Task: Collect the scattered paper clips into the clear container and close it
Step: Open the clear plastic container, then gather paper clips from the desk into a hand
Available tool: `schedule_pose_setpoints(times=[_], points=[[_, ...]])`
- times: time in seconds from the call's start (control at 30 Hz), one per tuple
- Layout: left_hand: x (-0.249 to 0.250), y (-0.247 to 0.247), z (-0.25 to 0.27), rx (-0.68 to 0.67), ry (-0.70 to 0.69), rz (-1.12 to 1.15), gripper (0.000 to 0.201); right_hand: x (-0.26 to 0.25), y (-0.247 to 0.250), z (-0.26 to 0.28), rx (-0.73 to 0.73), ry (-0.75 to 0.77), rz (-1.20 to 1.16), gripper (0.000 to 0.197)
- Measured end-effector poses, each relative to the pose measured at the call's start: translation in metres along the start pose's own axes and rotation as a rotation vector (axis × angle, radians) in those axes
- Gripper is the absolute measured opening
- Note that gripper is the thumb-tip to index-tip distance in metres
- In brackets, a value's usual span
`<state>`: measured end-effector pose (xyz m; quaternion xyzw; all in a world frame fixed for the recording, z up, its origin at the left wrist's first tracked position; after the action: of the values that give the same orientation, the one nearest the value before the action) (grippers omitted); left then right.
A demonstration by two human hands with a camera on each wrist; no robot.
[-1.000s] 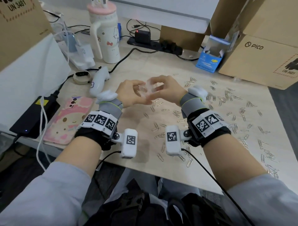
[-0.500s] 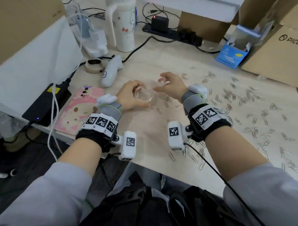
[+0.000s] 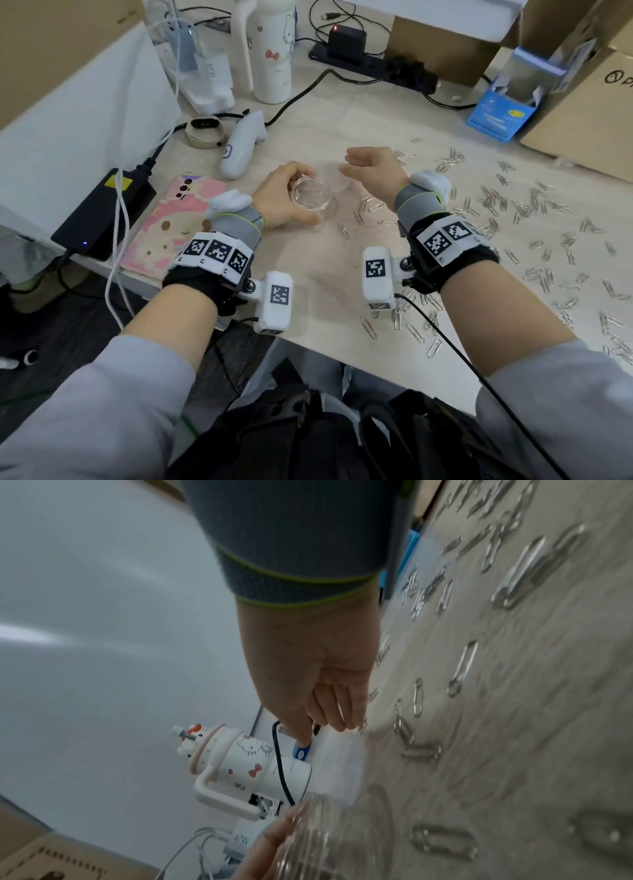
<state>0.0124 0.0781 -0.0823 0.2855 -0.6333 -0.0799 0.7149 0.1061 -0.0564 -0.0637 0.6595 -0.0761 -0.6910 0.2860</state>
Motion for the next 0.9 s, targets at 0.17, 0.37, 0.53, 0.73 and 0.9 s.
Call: schedule_pose_setpoints(times=[0.17, 0.37, 0.53, 0.73, 0.9], points=[[0.006, -0.002, 0.002, -0.011, 0.006, -0.082, 0.082, 0.011, 0.022, 0.004, 0.050, -0.013, -0.038, 0.040], [0.056, -0.004, -0.002, 0.040, -0.100, -0.192, 0.086, 0.024, 0.066, 0.016, 0.135, -0.026, -0.063, 0.031], [0.101, -0.046, -0.024, -0.030, -0.230, -0.201, 0.055, 0.046, 0.114, 0.030, 0.246, -0.037, -0.006, 0.031], [0.091, -0.116, -0.036, -0.190, -0.145, -0.587, 0.090, 0.082, 0.155, 0.055, 0.326, -0.098, 0.119, 0.042], [0.063, -0.131, -0.044, -0.126, -0.021, -0.785, 0.091, 0.109, 0.164, 0.072, 0.254, -0.172, 0.208, 0.053]])
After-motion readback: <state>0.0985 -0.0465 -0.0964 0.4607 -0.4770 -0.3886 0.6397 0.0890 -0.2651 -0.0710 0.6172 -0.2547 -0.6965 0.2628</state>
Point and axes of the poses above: each hand's wrist, its own z-axis away from the middle knuckle, its own y-axis out of the back of the hand, x = y × z, the point moved 7 cm from there along -z, towards the middle knuckle, and after that the axes turned 9 degrees about x, right-handed, at the moved point
